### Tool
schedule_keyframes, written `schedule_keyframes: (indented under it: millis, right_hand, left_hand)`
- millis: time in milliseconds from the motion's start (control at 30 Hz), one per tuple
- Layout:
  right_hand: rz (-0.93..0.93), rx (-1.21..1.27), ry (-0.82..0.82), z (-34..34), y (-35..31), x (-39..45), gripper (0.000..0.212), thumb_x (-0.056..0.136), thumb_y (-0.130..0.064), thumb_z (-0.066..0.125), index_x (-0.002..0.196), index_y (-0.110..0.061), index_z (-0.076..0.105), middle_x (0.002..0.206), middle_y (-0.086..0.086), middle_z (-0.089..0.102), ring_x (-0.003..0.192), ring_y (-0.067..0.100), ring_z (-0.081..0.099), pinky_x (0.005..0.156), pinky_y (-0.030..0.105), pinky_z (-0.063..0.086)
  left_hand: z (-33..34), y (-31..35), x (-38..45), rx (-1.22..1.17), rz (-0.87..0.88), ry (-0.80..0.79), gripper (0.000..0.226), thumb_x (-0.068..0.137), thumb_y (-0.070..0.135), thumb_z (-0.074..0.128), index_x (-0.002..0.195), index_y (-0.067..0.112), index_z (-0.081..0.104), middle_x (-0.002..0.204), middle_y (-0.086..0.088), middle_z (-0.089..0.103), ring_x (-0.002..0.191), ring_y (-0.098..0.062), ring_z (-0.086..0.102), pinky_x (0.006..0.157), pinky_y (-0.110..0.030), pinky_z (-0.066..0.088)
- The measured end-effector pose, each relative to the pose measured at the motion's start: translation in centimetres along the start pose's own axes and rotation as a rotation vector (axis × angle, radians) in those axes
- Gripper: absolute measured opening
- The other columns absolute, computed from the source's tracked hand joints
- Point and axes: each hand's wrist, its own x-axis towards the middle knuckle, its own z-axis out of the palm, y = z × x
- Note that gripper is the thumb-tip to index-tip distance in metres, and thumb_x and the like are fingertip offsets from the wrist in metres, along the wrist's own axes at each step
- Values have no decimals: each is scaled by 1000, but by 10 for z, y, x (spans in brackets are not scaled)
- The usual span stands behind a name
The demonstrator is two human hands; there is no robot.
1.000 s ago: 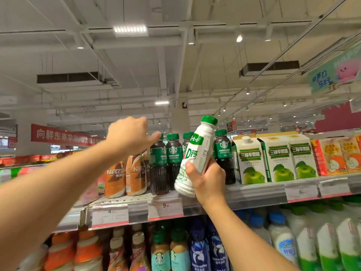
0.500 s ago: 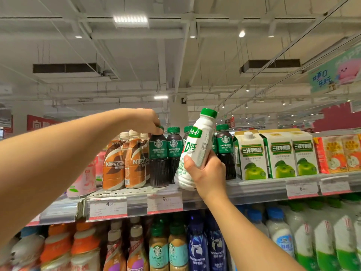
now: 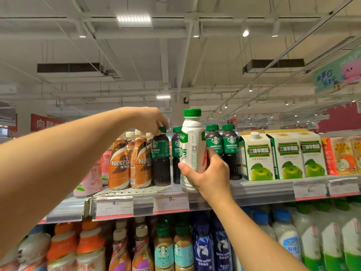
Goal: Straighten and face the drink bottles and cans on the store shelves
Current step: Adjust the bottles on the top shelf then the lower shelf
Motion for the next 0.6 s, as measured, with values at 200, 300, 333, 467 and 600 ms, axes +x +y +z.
schedule_keyframes:
  millis: [200,300,333,467,600]
  right_hand:
    - [5,-14,-2,2,2,0,78,64,-83,63,123,-32,60,111,-13,69,100,8,66,82,33,61]
    - [10,-9,5,2,3,0,77,64,-82,64,122,-32,62,108,-14,70,98,8,67,83,36,60]
    - [11,-3,6,2,3,0,76,64,-82,65,122,-32,63,107,-14,70,97,8,67,83,36,60]
    - [14,8,6,2,2,0,72,66,-81,66,120,-33,63,106,-15,71,95,6,68,82,36,61]
    - [11,1,3,3,3,0,73,66,-81,66,121,-33,63,107,-15,70,96,5,68,81,35,61]
  left_hand:
    - [8,-5,-1,-40,11,62,42,96,18,63,137,23,60,130,-4,66,113,-25,63,96,-36,53]
    - [11,-2,-1,-63,21,116,39,97,20,63,136,21,62,127,-3,66,105,-19,60,86,-29,47]
    - [12,-1,0,-76,18,135,36,97,25,64,133,21,64,126,-3,67,102,-18,60,84,-29,48]
    - [16,0,3,-88,0,160,34,97,30,64,129,20,67,123,-3,68,99,-19,61,85,-32,52]
    - [17,0,5,-67,-27,155,34,98,25,62,132,19,64,124,-4,67,103,-22,62,87,-33,53]
